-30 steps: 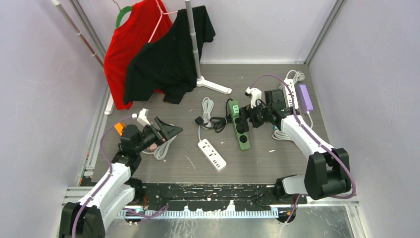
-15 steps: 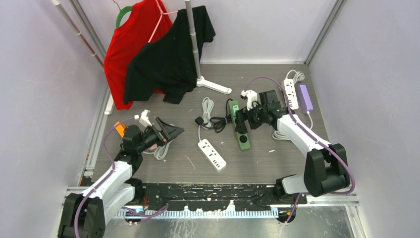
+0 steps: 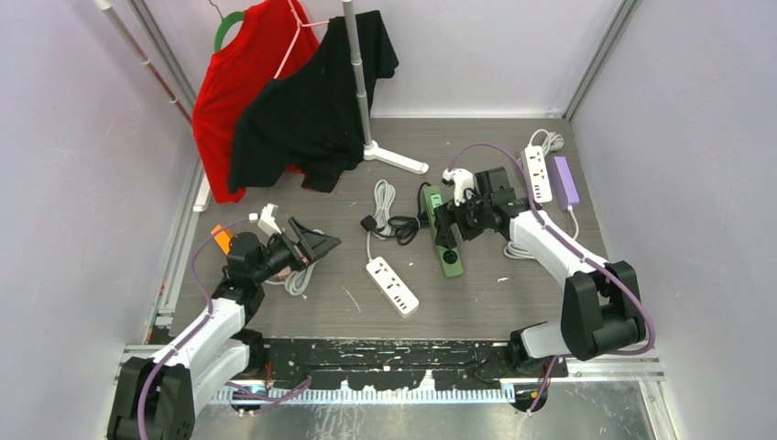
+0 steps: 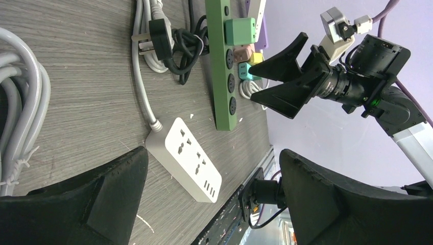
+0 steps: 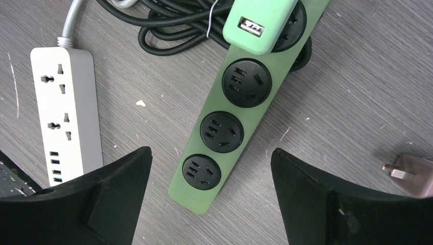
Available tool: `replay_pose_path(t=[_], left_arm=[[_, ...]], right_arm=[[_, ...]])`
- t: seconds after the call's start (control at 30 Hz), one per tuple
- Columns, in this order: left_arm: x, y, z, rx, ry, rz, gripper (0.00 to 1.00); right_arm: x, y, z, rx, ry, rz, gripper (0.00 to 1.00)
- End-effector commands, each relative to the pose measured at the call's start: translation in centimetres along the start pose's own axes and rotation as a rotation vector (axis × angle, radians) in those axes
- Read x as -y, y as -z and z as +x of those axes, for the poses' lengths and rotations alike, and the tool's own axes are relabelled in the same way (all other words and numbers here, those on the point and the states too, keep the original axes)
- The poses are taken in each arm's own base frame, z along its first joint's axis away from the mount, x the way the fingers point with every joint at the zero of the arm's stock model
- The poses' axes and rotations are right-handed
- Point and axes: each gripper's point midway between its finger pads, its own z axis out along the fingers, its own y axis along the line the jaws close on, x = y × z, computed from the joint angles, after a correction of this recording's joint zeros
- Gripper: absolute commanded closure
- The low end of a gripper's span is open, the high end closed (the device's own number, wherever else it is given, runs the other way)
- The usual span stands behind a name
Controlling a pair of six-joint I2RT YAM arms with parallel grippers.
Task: Pull the plug off the socket
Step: Move the socket to the center of the board.
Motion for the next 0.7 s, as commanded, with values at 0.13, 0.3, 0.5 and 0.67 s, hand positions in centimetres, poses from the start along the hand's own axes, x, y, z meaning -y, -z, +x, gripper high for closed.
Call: replay_pose_path(t=[0.13,0.3,0.5,0.67], left_arm=[[1.4,0.1,-0.5,0.019,-0.038,0.055,0.02],[1.3,0.1,-0.5,0.018,-0.038,0.054,0.02],[1.4,0.0,-0.5,0.016,-0.032,0.058,0.02],[1.4,0.0,-0.4,0.014,-0.029,0.058,0.02]], right_arm=[[0.2,-0.3,-0.9,0.012,0.05,0.029,0.09],[0.2,-0.7,-0.8,0.001,0.069,0.053,0.09],[0.5,-1.6,-0.8,0.006,0.072,0.112,0.1],[1.2,-3.3,-0.3,-0.026,0.105,0.203,0.11]])
